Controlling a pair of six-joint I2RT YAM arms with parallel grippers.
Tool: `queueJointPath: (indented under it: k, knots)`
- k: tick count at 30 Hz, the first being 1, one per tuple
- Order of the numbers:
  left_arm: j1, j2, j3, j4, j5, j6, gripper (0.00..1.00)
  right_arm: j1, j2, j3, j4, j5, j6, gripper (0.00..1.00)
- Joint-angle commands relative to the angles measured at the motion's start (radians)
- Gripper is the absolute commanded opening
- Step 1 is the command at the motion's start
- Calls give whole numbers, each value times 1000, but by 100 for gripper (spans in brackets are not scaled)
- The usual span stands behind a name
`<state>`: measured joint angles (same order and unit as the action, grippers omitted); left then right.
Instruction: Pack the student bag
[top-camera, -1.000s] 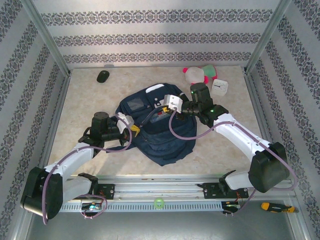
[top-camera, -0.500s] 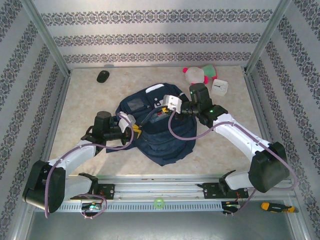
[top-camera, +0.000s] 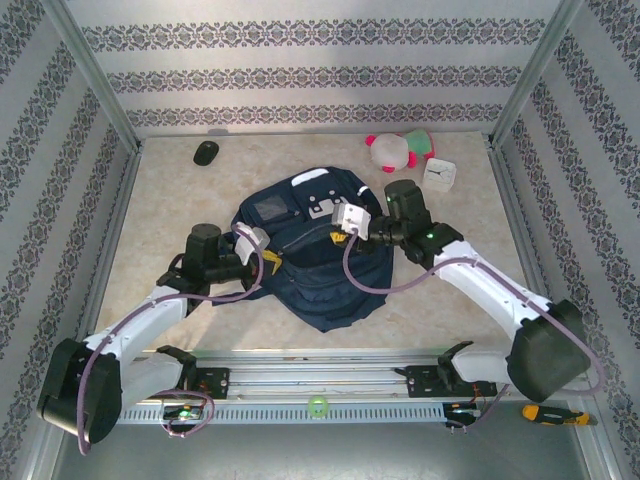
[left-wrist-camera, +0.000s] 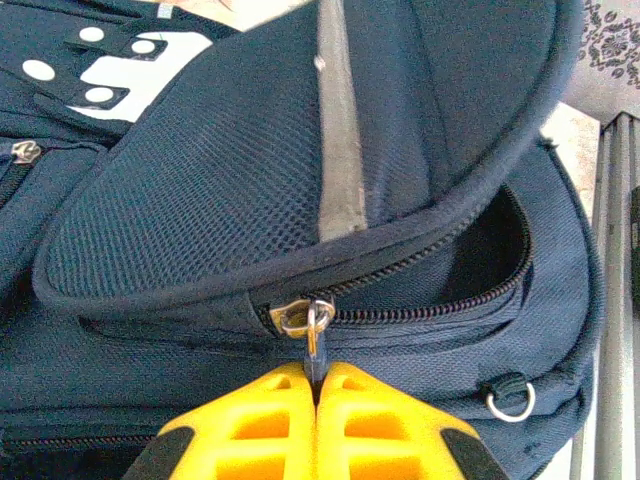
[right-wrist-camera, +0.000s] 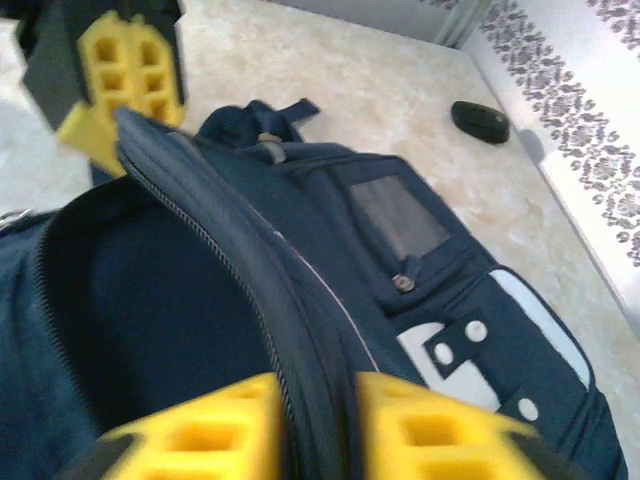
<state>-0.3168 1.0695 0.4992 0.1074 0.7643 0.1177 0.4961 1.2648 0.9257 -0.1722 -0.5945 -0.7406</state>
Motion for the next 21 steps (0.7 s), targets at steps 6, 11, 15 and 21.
queueJointPath:
  k: [6,11,15,21]
  knots:
    - [-101,-34,1,-79,-52,-147,0,151,-174,10,-195,28,80,44]
    - [-145,-46,-19,-117,-108,-197,0,262,-95,-28,-85,85,223,23]
    - [-172,-40,-43,-107,-140,-212,0,272,-12,-146,101,195,416,16]
    - [-219,1,-63,-61,-128,-230,0,281,102,-226,231,353,634,14]
